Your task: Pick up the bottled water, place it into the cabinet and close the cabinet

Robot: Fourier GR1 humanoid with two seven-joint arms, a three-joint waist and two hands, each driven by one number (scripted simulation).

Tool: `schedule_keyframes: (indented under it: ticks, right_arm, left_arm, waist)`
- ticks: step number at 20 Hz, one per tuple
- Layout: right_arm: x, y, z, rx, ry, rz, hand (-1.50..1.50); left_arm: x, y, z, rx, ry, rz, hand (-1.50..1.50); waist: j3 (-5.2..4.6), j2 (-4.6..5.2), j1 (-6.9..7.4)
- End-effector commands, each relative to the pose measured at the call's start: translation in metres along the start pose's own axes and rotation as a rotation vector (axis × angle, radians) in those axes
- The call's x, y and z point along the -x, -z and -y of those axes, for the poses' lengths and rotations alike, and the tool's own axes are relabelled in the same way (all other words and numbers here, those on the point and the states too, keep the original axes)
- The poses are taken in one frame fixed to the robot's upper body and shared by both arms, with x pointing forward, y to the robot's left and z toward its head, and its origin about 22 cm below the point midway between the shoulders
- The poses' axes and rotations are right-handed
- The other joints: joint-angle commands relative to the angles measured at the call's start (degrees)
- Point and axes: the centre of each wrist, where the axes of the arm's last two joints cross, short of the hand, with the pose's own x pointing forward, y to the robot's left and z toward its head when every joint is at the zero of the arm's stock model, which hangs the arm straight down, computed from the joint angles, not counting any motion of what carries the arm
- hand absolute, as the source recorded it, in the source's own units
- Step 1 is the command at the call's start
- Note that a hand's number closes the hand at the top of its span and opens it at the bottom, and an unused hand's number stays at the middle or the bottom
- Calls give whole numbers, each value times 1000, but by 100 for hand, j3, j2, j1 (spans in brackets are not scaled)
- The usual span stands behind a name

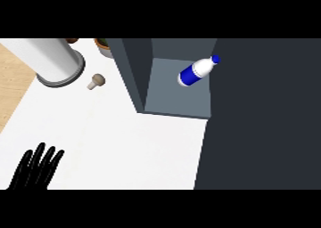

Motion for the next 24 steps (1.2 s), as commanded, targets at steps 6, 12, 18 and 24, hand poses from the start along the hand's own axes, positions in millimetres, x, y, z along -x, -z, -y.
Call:
schedule_keyframes:
  ticks: [6,12,18,24]
  right_arm:
    - [-24,36,3,-272,-116,35,150]
    - [-9,53,8,-320,-142,-16,150]
    - [0,69,7,-297,-87,-27,150]
    - [8,79,8,-209,-32,-24,150]
  left_arm:
    - [-23,-12,-23,48,-16,-10,-150]
    - [-40,-3,-37,75,18,-5,-150]
    - [-47,1,-45,95,12,-3,-150]
    - [-50,3,-47,90,13,17,-150]
  waist:
    - [-15,88,319]
    - [-33,130,463]
    - [-49,177,499]
    - [-44,209,525]
